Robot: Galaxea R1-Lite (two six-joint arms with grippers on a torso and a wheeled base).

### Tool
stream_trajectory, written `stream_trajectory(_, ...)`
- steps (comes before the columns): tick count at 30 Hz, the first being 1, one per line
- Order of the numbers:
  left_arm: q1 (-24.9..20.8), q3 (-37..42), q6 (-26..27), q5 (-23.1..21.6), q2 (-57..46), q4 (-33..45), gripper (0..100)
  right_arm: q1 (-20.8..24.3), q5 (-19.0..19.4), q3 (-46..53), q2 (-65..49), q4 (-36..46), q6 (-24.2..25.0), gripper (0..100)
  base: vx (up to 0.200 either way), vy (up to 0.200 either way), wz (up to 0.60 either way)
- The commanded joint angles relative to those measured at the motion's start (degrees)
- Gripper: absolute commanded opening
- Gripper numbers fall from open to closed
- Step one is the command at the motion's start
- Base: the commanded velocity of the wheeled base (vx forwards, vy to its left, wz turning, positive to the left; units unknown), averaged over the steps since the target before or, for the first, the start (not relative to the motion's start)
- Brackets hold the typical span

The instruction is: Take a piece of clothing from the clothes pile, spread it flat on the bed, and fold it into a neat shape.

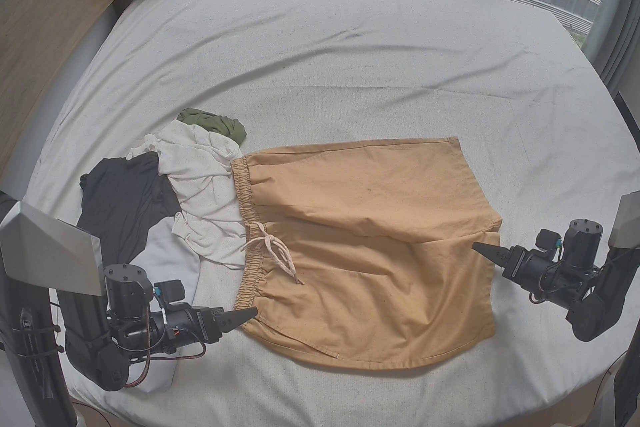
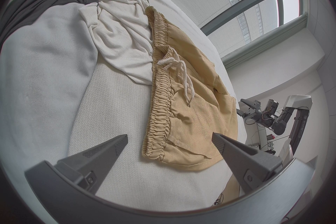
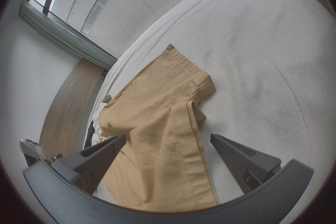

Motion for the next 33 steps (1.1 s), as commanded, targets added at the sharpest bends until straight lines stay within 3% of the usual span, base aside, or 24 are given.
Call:
stream_trajectory(1, 0.0, -0.01, -0.04, 0.01, 0.11, -0.05, 100, 0.26, 0.3, -1.35, 3.16, -0.37, 0.89, 100, 0.0, 0.0, 0.0)
stream_trajectory(8, 0.0, -0.01, -0.04, 0.01, 0.11, -0.05, 100, 0.52, 0.3, -4.6, 8.87, -4.24, 2.2, 100, 0.0, 0.0, 0.0)
stream_trajectory(9, 0.0, 0.08, -0.04, 0.01, 0.11, -0.05, 100, 0.78, 0.39, -6.27, 9.23, -4.24, 4.4, 100, 0.0, 0.0, 0.0)
stream_trajectory(21, 0.09, -0.1, -0.04, 0.01, 0.11, -0.05, 100, 0.87, 0.3, -9.17, 3.51, -4.24, 10.99, 100, 0.0, 0.0, 0.0)
stream_trajectory(33, 0.18, -0.36, -0.04, 0.01, 0.11, -0.05, 100, -2.64, 0.39, -10.84, 0.88, -4.15, 11.43, 100, 0.0, 0.0, 0.0)
